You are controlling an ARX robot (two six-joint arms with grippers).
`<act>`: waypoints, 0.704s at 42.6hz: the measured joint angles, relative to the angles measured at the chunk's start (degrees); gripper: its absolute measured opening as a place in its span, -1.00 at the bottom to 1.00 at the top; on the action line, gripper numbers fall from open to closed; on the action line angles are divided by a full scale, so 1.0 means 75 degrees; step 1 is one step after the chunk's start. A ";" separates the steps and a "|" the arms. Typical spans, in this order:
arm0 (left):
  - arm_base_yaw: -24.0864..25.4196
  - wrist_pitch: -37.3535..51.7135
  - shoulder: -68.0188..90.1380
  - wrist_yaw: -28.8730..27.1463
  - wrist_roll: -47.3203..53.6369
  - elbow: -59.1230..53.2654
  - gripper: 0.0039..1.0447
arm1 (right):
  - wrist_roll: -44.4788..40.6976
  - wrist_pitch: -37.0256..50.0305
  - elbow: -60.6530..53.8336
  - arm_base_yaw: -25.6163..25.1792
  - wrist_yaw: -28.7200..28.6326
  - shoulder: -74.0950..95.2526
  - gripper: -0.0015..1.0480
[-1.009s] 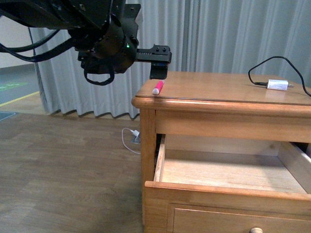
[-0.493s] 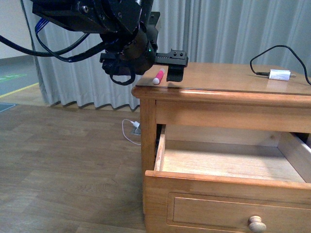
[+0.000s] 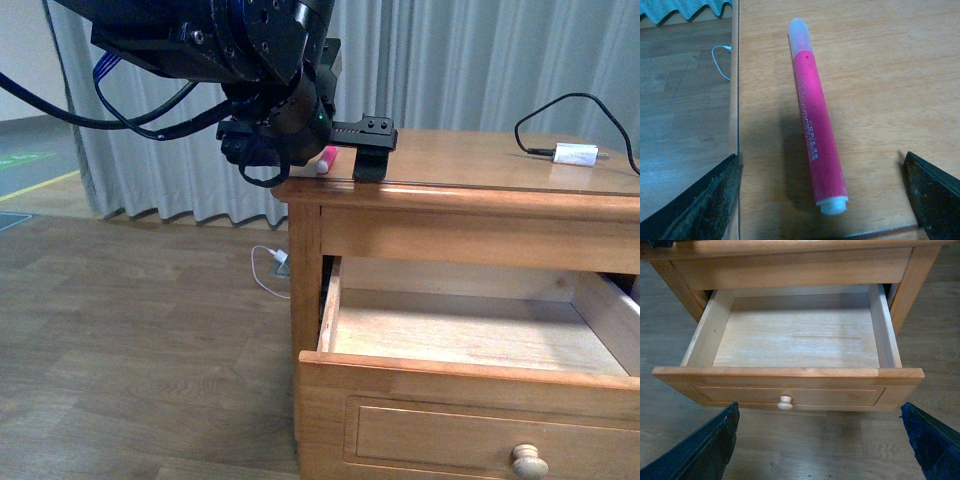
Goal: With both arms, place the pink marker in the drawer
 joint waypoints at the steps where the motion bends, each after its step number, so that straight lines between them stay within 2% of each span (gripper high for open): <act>1: 0.0000 -0.0012 0.0000 0.0003 0.0000 0.0009 0.89 | 0.0000 0.0000 0.0000 0.0003 0.0000 0.0000 0.84; 13: -0.0015 -0.0093 0.0079 0.0000 0.0000 0.0137 0.89 | 0.0000 0.0000 0.0000 0.0000 0.0000 0.0000 0.84; 30: -0.0061 -0.0184 0.0128 -0.0137 0.0026 0.0213 -0.07 | 0.0000 0.0000 0.0000 0.0003 0.0000 0.0000 0.84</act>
